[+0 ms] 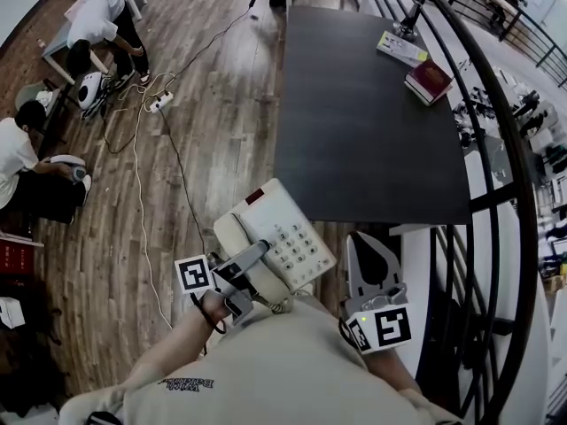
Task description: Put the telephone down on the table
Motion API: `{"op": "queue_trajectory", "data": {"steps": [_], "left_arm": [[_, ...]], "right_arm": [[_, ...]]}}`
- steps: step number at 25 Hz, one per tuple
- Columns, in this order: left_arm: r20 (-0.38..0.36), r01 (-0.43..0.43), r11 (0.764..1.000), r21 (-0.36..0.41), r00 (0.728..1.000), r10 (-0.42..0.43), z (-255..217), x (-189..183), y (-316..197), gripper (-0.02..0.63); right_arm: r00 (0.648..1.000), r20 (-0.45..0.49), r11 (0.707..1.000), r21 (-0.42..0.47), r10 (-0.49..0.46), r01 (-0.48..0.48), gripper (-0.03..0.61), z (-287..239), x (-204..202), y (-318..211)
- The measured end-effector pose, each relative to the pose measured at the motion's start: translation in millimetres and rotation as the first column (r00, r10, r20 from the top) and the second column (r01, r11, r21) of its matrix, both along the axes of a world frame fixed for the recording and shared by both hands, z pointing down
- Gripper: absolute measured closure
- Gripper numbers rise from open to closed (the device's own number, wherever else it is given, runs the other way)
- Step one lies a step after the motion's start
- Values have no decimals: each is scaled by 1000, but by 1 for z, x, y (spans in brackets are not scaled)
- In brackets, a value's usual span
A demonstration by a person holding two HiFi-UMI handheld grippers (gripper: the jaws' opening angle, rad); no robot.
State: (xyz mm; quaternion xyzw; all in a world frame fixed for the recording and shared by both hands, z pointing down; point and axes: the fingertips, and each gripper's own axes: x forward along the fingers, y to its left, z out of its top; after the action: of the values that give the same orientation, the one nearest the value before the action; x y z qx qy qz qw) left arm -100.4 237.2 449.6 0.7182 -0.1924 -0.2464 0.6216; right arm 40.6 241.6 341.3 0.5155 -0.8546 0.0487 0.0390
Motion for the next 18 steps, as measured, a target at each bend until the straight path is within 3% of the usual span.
{"op": "queue_trajectory", "data": {"steps": [8,18], "left_arm": [[26,1,1000,1,1000,-1,3,26,8,133],[34,76,997,22,996,-77,-2,48,4,133]], "right_arm": [[998,16,998,19,-56,56,577,5,7,6],[991,17,988,88,-132,130,577,-2,22,15]]}}
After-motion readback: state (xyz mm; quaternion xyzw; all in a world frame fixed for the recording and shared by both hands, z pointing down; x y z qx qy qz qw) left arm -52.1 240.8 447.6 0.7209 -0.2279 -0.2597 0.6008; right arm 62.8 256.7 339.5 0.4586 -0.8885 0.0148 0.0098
